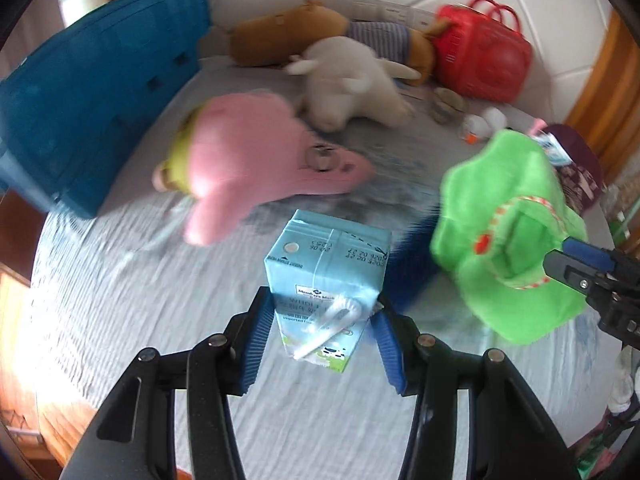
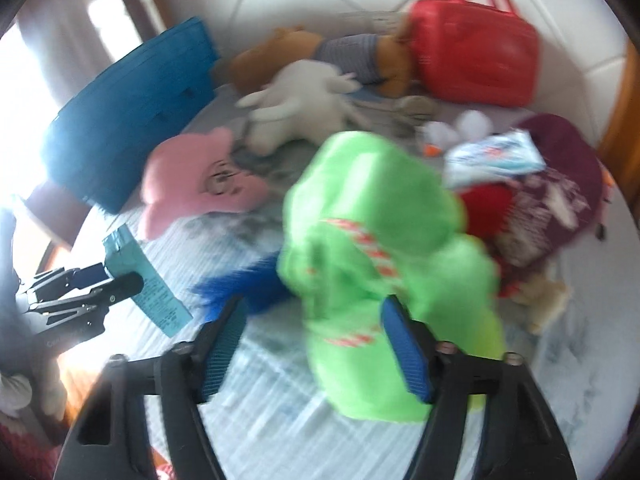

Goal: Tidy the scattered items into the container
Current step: 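Close the right gripper on the cream bunny plush while the left gripper holds the carton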

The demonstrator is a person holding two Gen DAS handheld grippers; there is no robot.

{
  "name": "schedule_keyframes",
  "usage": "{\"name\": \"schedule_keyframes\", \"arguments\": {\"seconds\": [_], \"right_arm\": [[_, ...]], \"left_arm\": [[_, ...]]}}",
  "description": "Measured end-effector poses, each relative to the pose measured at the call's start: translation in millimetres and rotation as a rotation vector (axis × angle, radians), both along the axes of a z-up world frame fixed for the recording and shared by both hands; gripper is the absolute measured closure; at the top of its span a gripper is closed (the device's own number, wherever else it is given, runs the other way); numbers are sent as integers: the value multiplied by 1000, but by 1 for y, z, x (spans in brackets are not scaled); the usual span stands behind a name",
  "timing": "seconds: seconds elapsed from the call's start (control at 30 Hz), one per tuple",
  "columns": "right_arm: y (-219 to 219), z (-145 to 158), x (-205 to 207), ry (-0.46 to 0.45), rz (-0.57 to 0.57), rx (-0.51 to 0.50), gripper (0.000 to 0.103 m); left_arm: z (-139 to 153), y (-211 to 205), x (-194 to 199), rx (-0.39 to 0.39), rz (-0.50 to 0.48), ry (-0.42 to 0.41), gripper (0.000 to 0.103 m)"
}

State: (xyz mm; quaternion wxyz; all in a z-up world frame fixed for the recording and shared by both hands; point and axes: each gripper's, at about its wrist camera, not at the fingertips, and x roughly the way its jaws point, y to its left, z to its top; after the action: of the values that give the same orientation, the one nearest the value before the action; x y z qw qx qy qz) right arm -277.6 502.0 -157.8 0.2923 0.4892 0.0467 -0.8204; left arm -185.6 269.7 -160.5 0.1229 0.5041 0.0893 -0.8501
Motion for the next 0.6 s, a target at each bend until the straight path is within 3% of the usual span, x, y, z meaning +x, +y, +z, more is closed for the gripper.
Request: {"name": "schedule_keyframes", "arguments": {"seconds": [0.03,0.3,0.4,0.6], "right_arm": [[-10,-2,-1,-5,0,0,57],[-47,7,-21,35,-146,39,58],[-25,18,-30,79,-261,63,57],[86,21,-48,103,-541,149,55]], "left_arm": [[0,-11,4,-1,8,-3,55],[-11,-82,6,2,11,-9,55],[-23,-96,-1,6,18,-23,55],[-40,-100,-7,16,71,-30,56]]}}
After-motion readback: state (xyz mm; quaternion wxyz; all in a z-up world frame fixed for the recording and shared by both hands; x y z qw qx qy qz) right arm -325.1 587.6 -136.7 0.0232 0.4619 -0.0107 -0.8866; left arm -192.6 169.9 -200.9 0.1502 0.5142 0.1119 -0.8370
